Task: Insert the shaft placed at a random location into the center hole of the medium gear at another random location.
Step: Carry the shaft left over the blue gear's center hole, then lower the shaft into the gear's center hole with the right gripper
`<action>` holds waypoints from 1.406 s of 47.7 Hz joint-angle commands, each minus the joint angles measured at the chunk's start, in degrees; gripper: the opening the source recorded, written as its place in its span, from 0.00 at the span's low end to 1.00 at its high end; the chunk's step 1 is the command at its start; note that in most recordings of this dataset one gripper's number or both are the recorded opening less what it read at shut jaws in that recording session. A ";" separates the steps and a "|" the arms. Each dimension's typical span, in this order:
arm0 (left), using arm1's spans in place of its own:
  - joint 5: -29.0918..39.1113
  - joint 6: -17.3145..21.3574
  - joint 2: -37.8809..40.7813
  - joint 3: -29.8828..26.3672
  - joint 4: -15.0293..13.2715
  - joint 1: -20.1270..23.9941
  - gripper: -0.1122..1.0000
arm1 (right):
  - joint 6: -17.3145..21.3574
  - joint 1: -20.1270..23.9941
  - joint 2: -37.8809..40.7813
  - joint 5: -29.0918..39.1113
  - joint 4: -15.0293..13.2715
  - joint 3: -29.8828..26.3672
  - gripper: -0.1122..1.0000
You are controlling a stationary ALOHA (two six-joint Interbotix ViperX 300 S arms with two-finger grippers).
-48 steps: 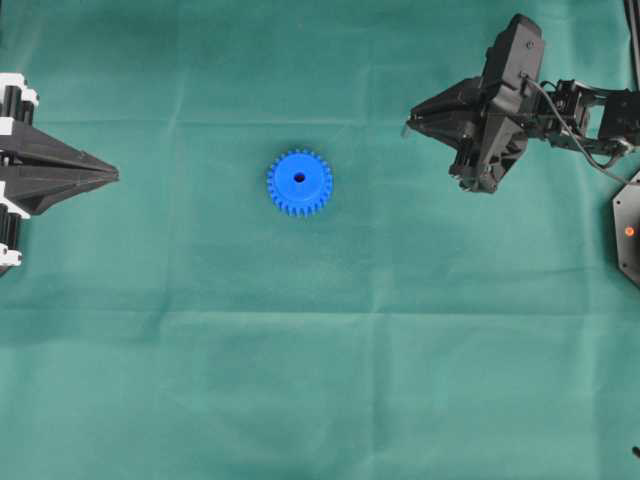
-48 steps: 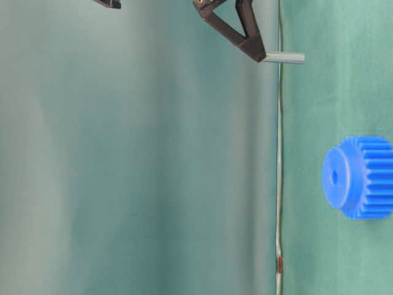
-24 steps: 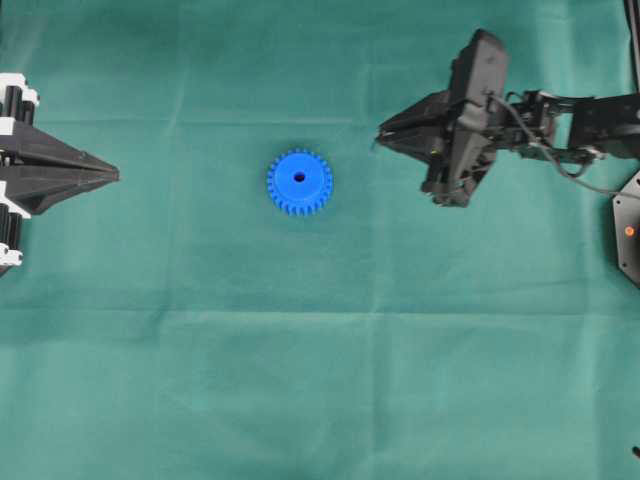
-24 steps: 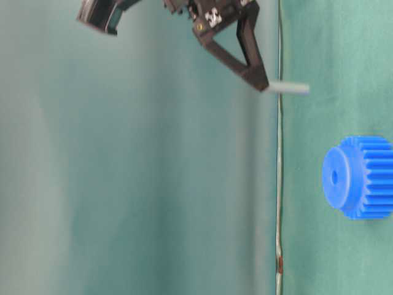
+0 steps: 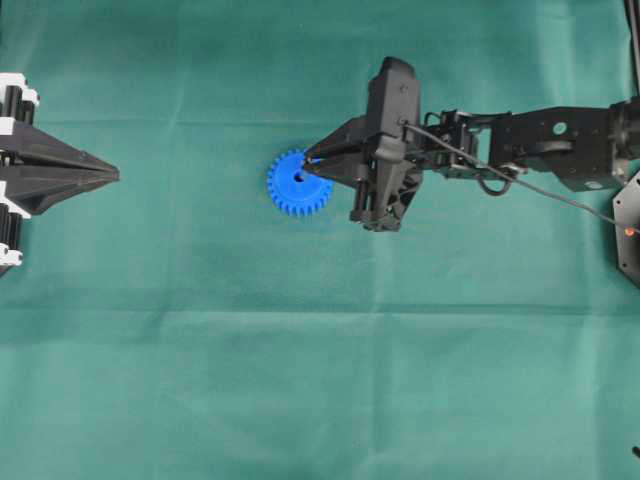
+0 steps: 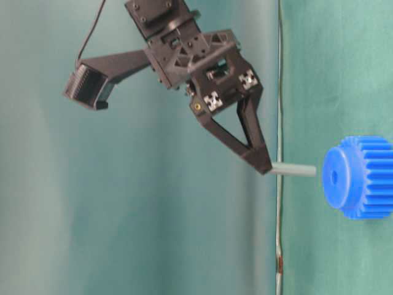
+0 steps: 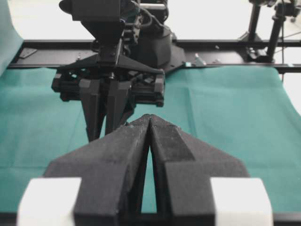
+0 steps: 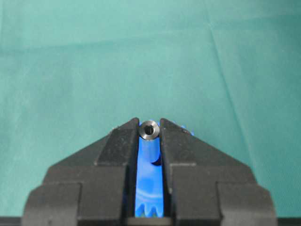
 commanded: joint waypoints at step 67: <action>-0.35 0.09 0.09 -1.14 0.18 -0.09 0.10 | -1.32 -0.35 0.88 -1.58 0.09 -2.02 0.22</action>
